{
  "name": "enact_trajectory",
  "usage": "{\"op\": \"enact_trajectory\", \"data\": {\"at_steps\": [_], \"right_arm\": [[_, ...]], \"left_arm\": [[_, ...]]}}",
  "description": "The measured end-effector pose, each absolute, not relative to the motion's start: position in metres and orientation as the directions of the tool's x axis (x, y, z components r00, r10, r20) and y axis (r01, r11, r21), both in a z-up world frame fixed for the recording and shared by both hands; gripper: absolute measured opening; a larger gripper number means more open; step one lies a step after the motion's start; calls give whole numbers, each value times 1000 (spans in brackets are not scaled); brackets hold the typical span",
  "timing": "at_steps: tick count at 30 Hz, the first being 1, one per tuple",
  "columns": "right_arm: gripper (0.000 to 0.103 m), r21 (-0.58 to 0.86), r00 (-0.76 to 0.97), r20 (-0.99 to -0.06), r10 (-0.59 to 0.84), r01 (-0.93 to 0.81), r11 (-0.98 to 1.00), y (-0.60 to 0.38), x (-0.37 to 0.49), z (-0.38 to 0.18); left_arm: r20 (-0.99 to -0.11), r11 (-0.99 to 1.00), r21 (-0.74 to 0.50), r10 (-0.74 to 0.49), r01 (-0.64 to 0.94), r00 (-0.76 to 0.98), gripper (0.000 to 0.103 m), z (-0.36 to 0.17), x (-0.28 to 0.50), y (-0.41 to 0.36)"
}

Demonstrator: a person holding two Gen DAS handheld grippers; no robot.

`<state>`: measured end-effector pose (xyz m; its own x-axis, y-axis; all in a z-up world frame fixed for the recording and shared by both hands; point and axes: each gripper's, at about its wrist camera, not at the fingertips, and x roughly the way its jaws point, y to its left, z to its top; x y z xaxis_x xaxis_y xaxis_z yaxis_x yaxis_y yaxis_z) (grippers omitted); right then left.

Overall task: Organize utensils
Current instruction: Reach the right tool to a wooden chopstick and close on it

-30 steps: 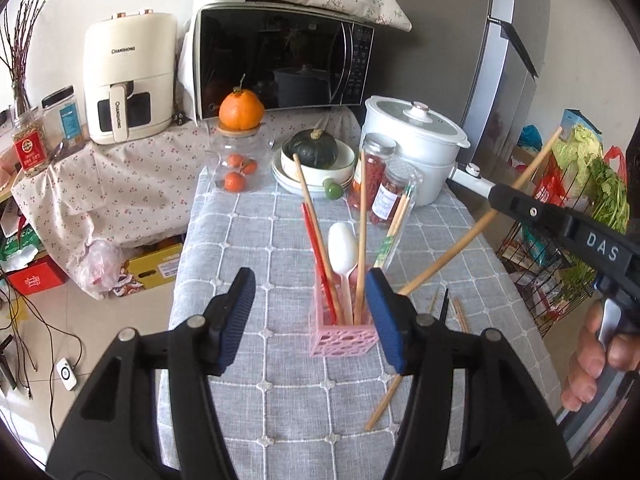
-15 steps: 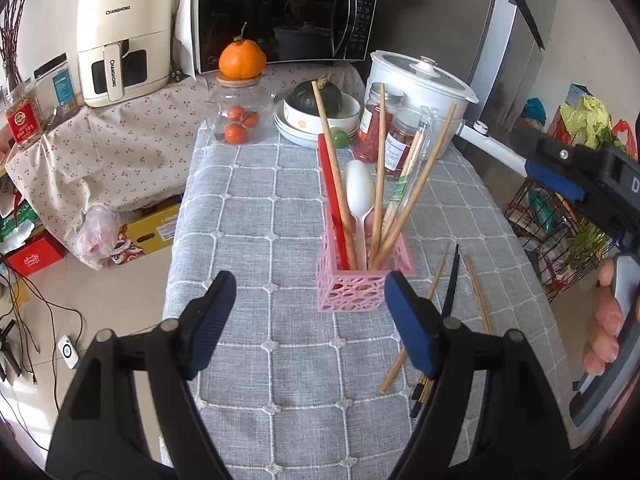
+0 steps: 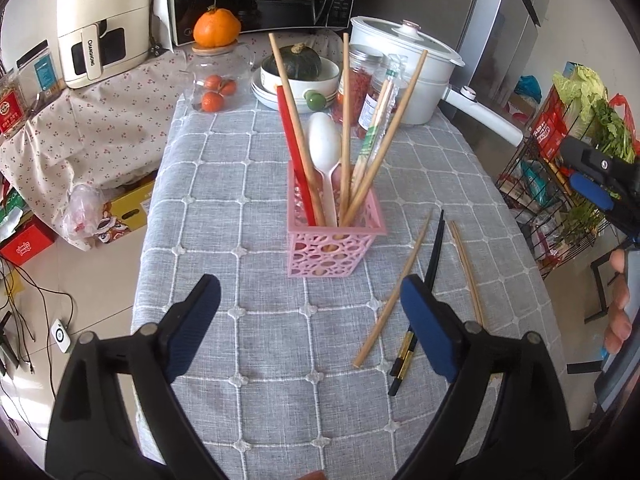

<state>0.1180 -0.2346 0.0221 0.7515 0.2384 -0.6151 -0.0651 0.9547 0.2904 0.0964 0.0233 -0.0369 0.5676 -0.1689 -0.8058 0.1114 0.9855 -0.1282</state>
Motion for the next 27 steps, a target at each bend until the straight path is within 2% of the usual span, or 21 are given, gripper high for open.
{"op": "enact_trajectory", "data": {"at_steps": [7, 11, 15, 27], "right_arm": [[95, 195, 690, -710, 137, 6, 981, -263, 120, -3], [103, 138, 669, -738, 89, 21, 990, -273, 119, -16], [103, 96, 636, -770, 60, 21, 995, -277, 122, -29], [103, 184, 509, -851, 127, 64, 981, -298, 135, -72]], "left_arm": [[-834, 984, -104, -164, 143, 526, 93, -46, 98, 0], [-837, 983, -87, -161, 164, 522, 94, -49, 98, -13], [-835, 980, -100, -177, 172, 521, 102, -51, 99, -22], [-811, 984, -101, -168, 148, 561, 102, -58, 99, -30]]}}
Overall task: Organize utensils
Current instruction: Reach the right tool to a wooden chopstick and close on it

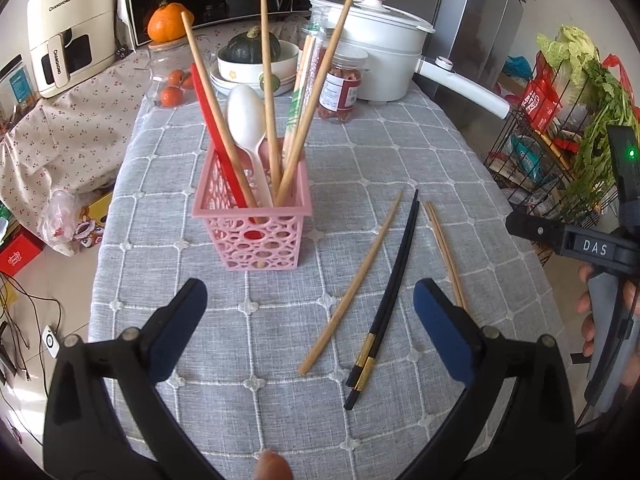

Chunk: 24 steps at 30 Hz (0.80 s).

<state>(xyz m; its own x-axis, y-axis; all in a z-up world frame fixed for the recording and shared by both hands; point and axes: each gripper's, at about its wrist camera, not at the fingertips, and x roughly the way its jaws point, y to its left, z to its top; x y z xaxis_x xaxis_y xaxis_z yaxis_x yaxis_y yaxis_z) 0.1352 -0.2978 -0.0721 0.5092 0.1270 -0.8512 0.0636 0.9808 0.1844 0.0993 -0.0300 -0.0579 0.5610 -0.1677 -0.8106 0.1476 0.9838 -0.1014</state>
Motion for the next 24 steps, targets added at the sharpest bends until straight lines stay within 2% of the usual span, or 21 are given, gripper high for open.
{"op": "enact_trajectory", "data": {"at_steps": [5, 12, 19, 24], "right_arm": [[103, 143, 448, -888, 103, 56, 988, -295, 146, -94], [103, 80, 367, -927, 70, 14, 997, -279, 166, -129], [103, 83, 301, -951, 71, 28, 996, -272, 184, -156], [102, -18, 265, -964, -20, 8, 1000, -260, 188, -168]], "left_arm": [[-810, 984, -108, -169, 141, 562, 103, -66, 99, -32], [-866, 979, -62, -150, 194, 477, 103, -80, 99, -39], [-902, 969, -6, -112, 248, 417, 103, -86, 97, -42], [-902, 961, 10, -111, 276, 417, 103, -82, 94, -43]]}}
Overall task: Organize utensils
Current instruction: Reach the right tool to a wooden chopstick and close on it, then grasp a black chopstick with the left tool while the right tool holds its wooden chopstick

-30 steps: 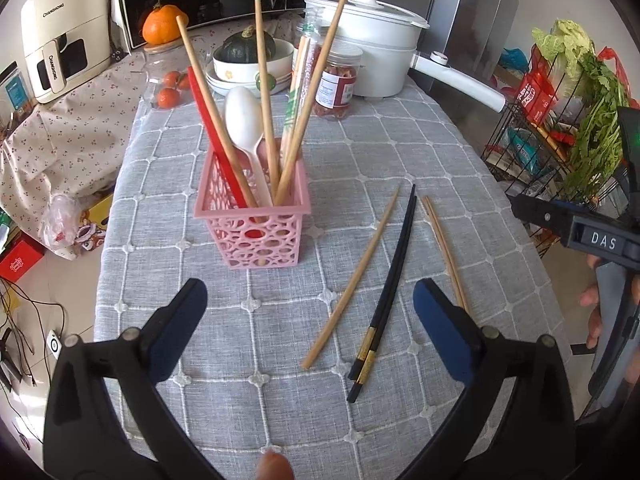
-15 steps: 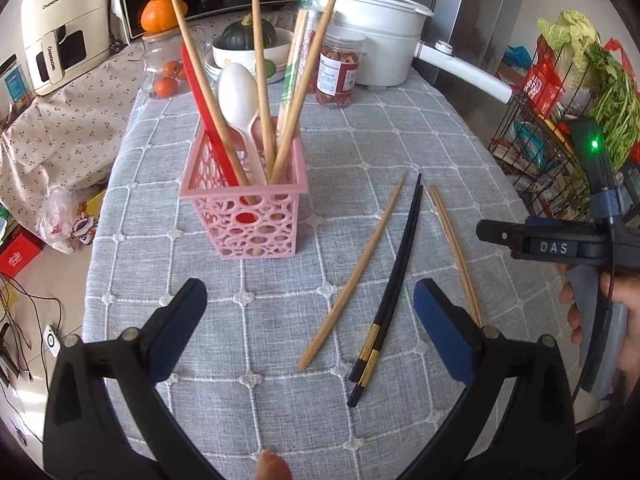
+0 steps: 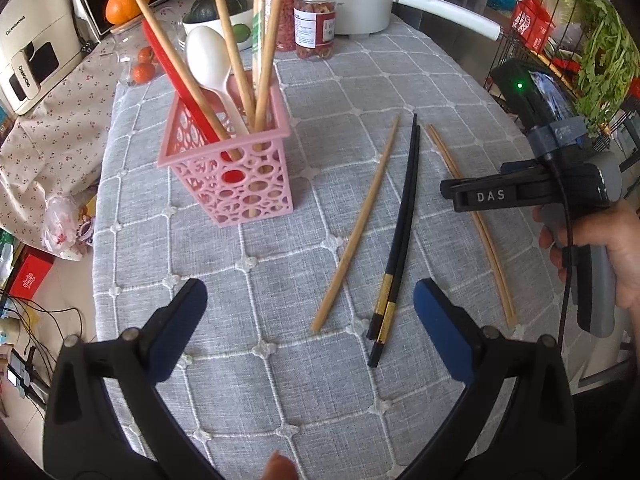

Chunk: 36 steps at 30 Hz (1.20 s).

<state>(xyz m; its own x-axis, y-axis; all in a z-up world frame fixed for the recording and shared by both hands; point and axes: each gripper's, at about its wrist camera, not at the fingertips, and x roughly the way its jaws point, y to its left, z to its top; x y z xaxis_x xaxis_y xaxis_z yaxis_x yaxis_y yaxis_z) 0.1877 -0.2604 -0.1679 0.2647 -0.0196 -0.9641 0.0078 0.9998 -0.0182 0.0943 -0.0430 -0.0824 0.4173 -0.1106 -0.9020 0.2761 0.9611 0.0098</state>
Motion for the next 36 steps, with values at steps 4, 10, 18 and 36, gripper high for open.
{"op": "enact_trajectory", "data": {"at_steps": [4, 10, 18, 36], "right_arm": [[99, -26, 243, -970, -31, 26, 999, -259, 187, -168], [60, -23, 291, -957, -15, -23, 999, -259, 179, -157], [9, 44, 279, -959, 54, -41, 998, -266, 169, -150], [10, 177, 294, -941, 165, 11, 984, -308, 169, -141]], "left_arm": [[-897, 959, 9, -117, 284, 425, 103, -79, 94, -45], [-893, 944, -30, -173, 328, 415, 102, -75, 95, -57], [-889, 922, -83, -241, 379, 389, 59, -77, 112, -92], [-926, 926, -165, -263, 339, 270, 12, -130, 170, -146]]}}
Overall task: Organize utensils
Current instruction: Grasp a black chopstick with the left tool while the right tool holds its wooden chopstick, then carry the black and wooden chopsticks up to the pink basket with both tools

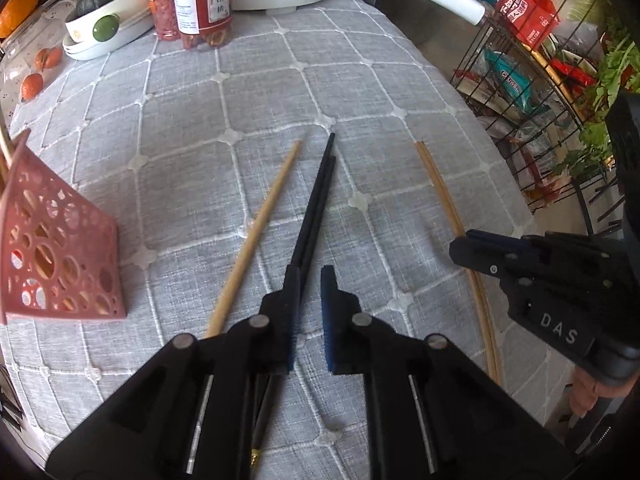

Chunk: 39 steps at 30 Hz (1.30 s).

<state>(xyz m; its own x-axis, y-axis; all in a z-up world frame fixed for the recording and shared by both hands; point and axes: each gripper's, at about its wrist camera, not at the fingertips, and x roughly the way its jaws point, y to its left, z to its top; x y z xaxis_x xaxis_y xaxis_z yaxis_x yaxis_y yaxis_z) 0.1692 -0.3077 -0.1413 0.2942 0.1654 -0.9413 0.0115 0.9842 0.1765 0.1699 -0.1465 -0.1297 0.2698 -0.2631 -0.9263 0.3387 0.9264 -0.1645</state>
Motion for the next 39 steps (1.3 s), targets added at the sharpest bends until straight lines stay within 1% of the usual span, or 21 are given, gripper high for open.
{"op": "enact_trajectory", "data": {"at_steps": [10, 17, 19, 23, 25, 30, 39], "right_arm": [[10, 205, 288, -939, 191, 22, 978, -313, 170, -144], [10, 203, 278, -942, 188, 28, 979, -313, 170, -146], [10, 201, 274, -944, 185, 32, 979, -314, 170, -147], [10, 204, 268, -945, 185, 43, 978, -317, 169, -150], [10, 207, 269, -945, 187, 45, 977, -319, 169, -149], [10, 210, 285, -940, 186, 54, 976, -322, 168, -146], [9, 223, 381, -904, 195, 30, 974, -318, 153, -115]], "left_arm": [[-931, 923, -132, -241, 362, 273, 11, -132, 175, -158], [-942, 925, -62, -178, 376, 284, 11, -133, 180, -168], [-957, 925, -46, -150, 378, 250, 12, -141, 183, -170], [-952, 924, -42, -153, 380, 266, 13, -142, 184, -172], [-950, 922, -39, -154, 385, 272, 9, -142, 183, -172], [-932, 925, -54, -182, 376, 314, 7, -132, 175, -165], [-863, 927, -98, -260, 362, 432, 6, -77, 144, -136]]}}
